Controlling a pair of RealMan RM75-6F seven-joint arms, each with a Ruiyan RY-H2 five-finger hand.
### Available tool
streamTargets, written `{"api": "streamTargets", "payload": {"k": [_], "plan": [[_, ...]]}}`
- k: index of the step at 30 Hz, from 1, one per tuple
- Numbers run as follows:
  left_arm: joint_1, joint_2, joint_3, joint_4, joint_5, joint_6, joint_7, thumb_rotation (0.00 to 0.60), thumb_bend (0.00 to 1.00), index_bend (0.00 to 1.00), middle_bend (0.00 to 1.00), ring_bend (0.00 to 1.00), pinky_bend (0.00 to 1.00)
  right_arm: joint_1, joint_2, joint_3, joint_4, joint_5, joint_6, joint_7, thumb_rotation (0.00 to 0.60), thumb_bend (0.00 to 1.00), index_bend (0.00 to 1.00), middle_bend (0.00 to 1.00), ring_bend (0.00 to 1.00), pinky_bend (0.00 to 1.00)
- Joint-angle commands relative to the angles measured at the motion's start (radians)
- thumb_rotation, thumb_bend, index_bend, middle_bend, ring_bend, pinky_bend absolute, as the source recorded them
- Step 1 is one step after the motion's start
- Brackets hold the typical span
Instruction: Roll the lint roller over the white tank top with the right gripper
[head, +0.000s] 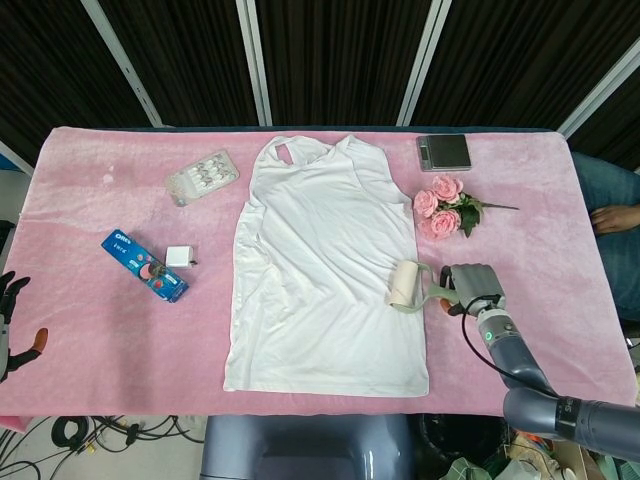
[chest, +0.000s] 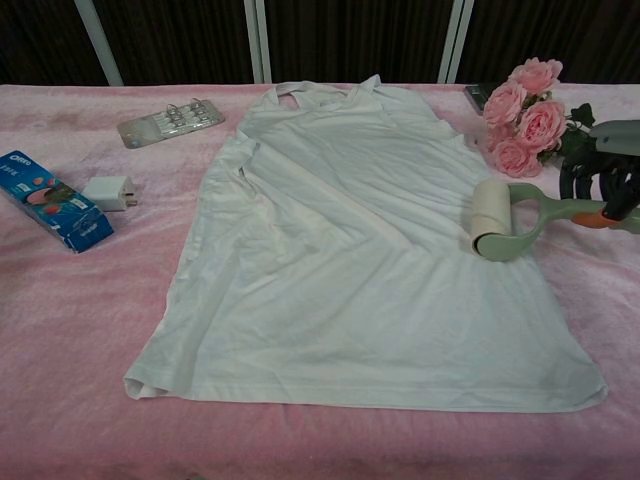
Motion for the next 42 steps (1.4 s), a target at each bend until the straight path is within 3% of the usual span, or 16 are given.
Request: {"api": "streamTargets", "payload": {"k": [1,17,28,42], "plan": [[0.000,-0.001,0.000,0.000,0.000,0.000,0.001,0.600,0.36,0.13,0.04,0.04,0.33,-0.010,0.008,0.010,0.000,-0.011,-0.005,0.022,0.600,0.53,0.73,0.57,0.55,0.34],[0.000,-0.001,0.000,0.000,-0.002,0.000,0.002,0.600,0.36,0.13,0.04,0.04,0.33,-0.101,0.128,0.105,0.017,-0.094,-0.037,0.252,0.600,0.53,0.73,0.57,0.56,0.34],[0.003,-0.002,0.001,-0.001,0.000,0.005,0.005,0.600,0.36,0.13,0.04,0.04,0.33,-0.162,0.142,0.066,0.092,-0.167,-0.084,0.311,0.600,0.53,0.73,0.57,0.55,0.34],[0.003,-0.004,0.000,0.001,-0.002,0.006,0.010,0.600,0.36,0.13,0.04,0.04,0.33,-0.238,0.045,0.054,0.251,-0.316,-0.110,0.431,0.600,0.53,0.73,0.56,0.53,0.34]]}}
